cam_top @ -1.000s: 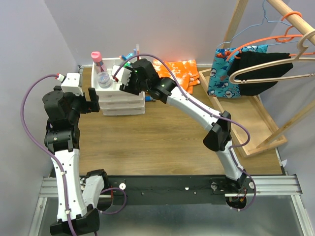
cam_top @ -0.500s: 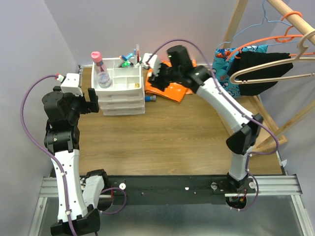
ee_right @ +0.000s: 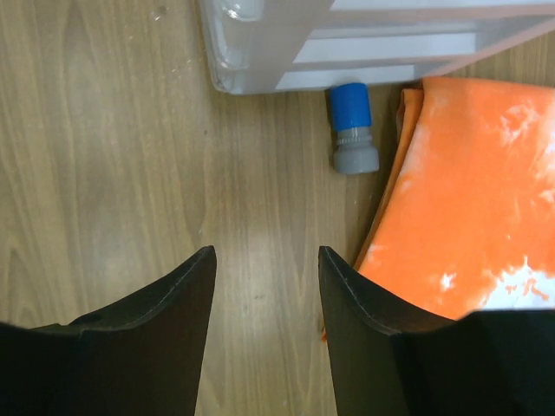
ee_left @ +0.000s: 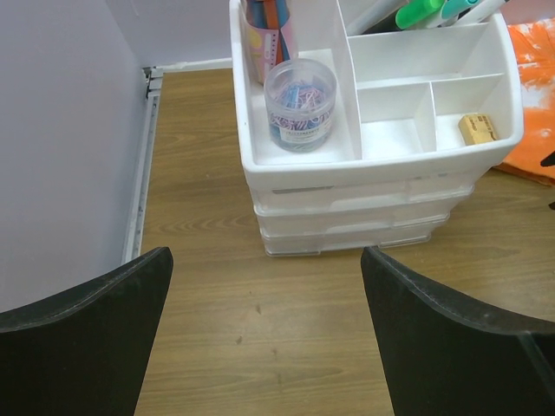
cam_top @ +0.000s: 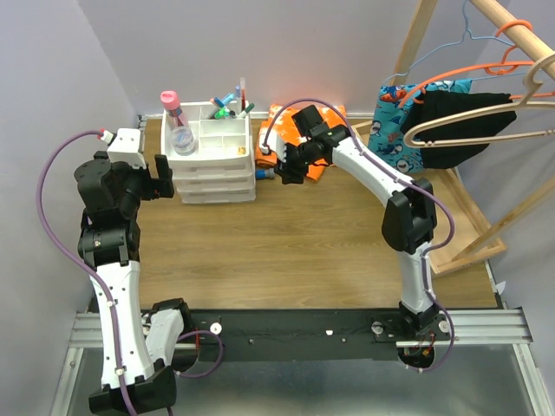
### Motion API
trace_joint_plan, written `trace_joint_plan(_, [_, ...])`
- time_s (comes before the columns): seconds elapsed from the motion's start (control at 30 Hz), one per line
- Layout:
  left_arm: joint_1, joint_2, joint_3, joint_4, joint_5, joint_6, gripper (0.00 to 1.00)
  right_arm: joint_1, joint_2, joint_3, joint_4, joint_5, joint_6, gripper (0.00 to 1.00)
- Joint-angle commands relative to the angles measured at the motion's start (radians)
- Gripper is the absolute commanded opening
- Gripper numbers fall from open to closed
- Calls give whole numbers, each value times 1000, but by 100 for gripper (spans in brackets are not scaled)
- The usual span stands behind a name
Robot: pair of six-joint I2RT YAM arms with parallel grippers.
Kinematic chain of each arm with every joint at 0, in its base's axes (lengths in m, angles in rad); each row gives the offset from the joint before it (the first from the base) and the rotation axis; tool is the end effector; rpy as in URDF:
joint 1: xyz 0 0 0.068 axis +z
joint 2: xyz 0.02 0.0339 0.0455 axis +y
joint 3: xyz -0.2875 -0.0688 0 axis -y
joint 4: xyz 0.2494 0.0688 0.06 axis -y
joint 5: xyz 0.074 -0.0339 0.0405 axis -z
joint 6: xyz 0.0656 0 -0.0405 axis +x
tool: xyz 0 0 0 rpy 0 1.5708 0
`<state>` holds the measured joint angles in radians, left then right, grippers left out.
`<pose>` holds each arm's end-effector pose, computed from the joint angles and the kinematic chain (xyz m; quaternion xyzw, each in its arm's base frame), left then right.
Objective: Sort the stationery into containers
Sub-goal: Pick up the stationery from the center of the board.
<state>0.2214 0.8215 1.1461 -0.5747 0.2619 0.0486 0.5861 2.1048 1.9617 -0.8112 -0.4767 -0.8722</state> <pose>0.1740 0.0218 0.4264 0.0122 0.7870 -0.0203 0.6165 0.3984 0.3007 0.2769 -0.6703 0.6428 0.1806 0.3239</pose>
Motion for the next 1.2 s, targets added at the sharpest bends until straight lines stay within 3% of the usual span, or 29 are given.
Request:
trace_joint_plan(0.0, [6, 7, -6, -14, -13, 25, 99, -11, 35, -35, 222, -109, 15, 58])
trace_joint_plan(0.23, [6, 22, -8, -28, -27, 46, 99, -15, 159, 31, 311, -155, 10, 57])
trace_joint_plan(0.63, [53, 47, -19, -40, -20, 50, 99, -19, 342, 181, 320, -175, 10, 57])
trace_joint_plan(1.17, [81, 53, -22, -44, -24, 51, 99, -19, 463, 287, 290, -115, -50, 54])
